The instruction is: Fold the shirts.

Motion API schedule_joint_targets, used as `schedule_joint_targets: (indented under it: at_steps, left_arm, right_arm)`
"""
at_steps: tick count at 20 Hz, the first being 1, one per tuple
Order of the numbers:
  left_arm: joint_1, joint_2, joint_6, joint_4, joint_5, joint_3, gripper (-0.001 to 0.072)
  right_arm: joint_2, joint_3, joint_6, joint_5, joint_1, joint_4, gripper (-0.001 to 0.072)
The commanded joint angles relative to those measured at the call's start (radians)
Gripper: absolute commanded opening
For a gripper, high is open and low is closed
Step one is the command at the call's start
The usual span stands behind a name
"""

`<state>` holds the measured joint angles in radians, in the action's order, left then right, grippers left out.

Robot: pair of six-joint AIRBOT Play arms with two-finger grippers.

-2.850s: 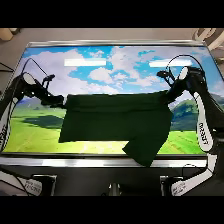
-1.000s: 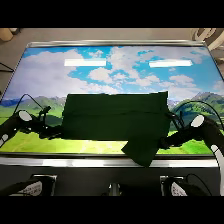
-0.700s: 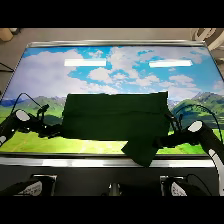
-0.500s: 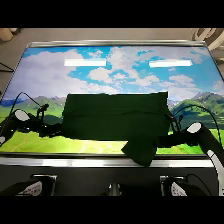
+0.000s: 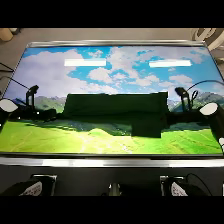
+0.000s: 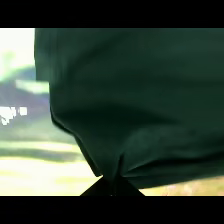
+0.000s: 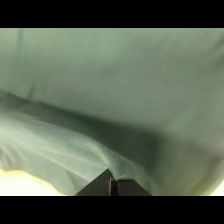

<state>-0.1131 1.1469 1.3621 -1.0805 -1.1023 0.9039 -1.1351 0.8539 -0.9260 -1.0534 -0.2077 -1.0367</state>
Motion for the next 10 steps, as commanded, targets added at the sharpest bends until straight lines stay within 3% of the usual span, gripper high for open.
schedule_joint_targets:
  at_steps: [1, 5, 10]
  left_arm:
    - [0.011, 0.099, 0.073, 0.000, 0.077, 0.145, 0.0026]
    - [0.010, 0.338, 0.079, 0.042, 0.075, 0.335, 0.0027]
    - [0.014, 0.547, 0.079, 0.206, 0.077, 0.476, 0.0028]
  right_arm:
    - [-0.124, 0.192, -0.030, 0.150, 0.000, 0.035, 0.0021]
    - [-0.360, 0.370, -0.020, 0.201, 0.000, 0.154, 0.0023]
    - [-0.549, 0.438, -0.019, 0.233, 0.003, 0.319, 0.0025]
